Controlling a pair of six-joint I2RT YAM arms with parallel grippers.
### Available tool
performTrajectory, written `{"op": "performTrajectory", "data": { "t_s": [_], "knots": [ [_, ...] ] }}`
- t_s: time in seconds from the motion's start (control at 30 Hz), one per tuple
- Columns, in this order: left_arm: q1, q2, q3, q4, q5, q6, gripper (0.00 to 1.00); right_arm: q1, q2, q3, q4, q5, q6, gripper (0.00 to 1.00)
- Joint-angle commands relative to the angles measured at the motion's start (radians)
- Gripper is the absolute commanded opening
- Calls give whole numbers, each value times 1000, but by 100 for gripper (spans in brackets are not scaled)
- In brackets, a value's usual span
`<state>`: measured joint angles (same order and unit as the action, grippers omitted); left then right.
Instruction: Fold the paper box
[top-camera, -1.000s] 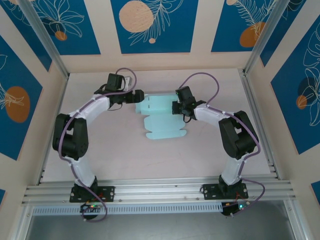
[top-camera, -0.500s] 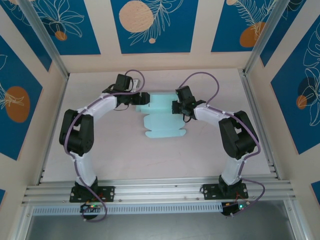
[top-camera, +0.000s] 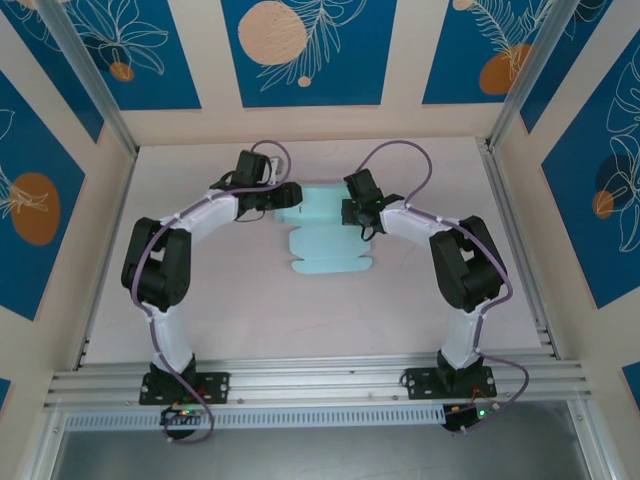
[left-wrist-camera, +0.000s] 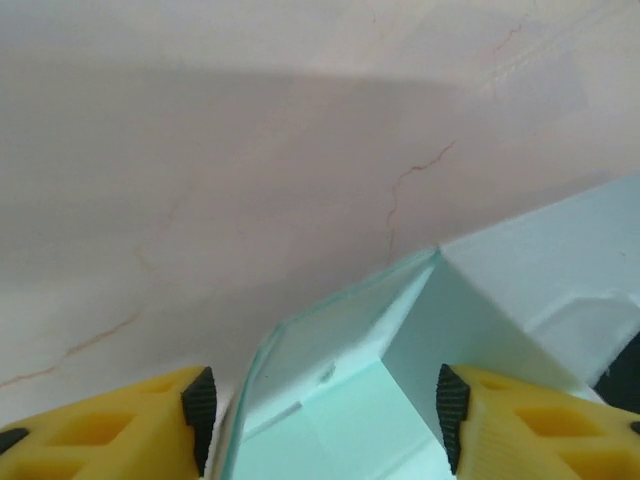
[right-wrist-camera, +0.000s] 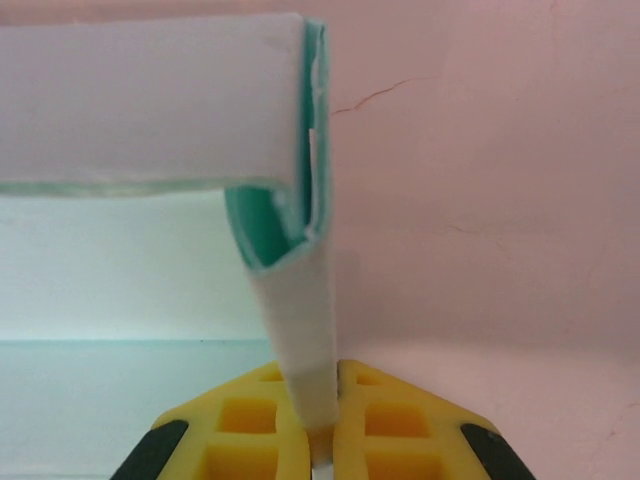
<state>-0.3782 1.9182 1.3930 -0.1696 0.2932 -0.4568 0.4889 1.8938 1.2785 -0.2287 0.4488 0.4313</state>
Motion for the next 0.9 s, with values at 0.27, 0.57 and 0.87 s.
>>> {"op": "performTrajectory", "data": {
  "t_s": [0.27, 0.57, 0.87],
  "knots": [
    [-18, -50, -94, 186, 191, -177, 58, 24, 45, 74, -98, 79, 47, 0],
    [-25, -20, -93, 242, 240, -209, 50, 36, 48, 86, -98, 72, 37, 0],
    [-25, -60, -80, 137, 198, -98, 57, 31, 66, 89, -96, 60, 43, 0]
  ]
}}
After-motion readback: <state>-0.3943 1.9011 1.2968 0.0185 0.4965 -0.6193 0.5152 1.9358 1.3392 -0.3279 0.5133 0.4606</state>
